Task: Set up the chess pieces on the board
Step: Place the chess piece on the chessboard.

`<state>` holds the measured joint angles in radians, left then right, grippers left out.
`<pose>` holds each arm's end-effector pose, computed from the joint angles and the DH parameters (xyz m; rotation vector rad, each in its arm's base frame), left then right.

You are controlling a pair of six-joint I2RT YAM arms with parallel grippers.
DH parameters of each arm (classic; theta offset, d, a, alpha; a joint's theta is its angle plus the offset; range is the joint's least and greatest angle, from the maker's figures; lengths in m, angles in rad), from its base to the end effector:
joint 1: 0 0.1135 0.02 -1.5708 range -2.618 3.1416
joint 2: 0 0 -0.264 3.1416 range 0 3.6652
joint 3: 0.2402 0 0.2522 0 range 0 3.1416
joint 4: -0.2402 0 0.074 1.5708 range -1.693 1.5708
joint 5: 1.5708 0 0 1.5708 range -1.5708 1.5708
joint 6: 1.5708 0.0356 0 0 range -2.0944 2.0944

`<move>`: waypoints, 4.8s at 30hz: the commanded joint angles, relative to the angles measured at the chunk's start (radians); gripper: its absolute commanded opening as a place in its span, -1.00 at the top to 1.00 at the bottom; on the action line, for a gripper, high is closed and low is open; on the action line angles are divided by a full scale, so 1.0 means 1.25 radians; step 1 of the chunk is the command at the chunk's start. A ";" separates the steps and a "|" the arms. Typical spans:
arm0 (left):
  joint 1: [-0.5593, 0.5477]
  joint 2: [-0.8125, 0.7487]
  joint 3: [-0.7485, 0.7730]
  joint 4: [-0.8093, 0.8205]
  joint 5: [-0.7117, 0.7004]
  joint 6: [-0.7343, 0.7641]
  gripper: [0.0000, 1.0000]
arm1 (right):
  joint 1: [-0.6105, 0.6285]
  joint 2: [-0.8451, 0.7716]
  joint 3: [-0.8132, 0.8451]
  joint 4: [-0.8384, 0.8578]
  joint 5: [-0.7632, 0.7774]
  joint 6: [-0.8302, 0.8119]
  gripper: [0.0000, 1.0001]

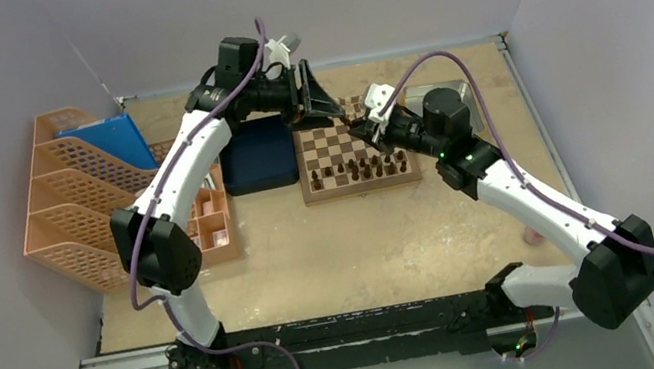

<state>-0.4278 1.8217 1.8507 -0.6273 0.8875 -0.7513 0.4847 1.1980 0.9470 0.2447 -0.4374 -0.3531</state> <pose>0.3601 -0.1945 0.3820 0.2006 2.3704 -1.5897 0.2427 0.1449 0.3560 -0.9473 1.2822 0.4469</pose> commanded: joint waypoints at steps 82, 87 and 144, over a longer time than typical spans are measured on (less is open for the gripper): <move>-0.209 0.017 -0.207 0.042 -0.717 0.328 1.00 | -0.072 -0.130 0.110 -0.299 0.513 0.507 -0.19; -0.215 0.031 -0.229 0.059 -0.733 0.334 1.00 | -0.072 -0.133 0.120 -0.305 0.535 0.495 -0.20; -0.235 0.088 -0.308 0.148 -0.754 0.404 0.76 | -0.078 -0.098 0.181 -0.331 0.581 0.455 -0.21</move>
<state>-0.7147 1.9339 1.4574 -0.4633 -0.0776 -0.2432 0.3912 1.0824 1.1278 -0.1810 0.2722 0.2222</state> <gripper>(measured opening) 0.120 0.602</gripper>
